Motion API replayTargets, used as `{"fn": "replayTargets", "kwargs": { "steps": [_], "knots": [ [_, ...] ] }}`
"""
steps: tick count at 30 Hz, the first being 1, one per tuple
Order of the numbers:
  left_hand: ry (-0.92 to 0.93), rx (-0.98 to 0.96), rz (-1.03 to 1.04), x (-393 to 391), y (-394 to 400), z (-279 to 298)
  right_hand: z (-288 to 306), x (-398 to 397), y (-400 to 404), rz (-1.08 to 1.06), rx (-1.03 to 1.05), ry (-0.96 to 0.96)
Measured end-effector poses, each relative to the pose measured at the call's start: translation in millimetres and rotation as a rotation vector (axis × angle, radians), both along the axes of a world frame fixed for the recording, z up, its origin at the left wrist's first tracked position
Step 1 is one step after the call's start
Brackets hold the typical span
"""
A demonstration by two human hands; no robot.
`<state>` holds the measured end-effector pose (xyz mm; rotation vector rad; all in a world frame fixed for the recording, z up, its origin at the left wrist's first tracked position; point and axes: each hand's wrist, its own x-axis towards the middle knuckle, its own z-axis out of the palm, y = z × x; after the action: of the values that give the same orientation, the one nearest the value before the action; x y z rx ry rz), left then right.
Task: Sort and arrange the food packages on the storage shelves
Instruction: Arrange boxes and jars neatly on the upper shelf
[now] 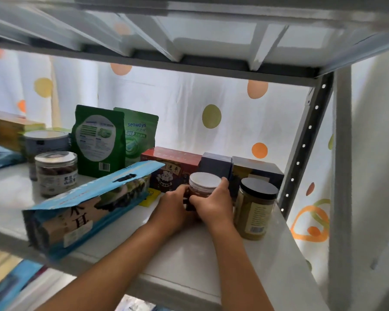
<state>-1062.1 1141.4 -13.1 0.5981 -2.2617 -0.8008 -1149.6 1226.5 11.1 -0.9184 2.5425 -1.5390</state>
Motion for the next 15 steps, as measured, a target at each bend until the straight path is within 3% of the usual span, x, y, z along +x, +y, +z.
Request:
{"fn": "replayTargets", "kwargs": {
  "steps": [3,6,15],
  "knots": [
    [-0.083,-0.067,0.007,11,10,-1,3,9,8,0.016,0.088,0.065],
    [-0.198,-0.133,0.026,32,21,2,6,34,19,-0.036,0.122,0.270],
    [-0.200,-0.534,0.052,186,15,89,71,150,15,-0.077,0.140,0.530]
  ]
}}
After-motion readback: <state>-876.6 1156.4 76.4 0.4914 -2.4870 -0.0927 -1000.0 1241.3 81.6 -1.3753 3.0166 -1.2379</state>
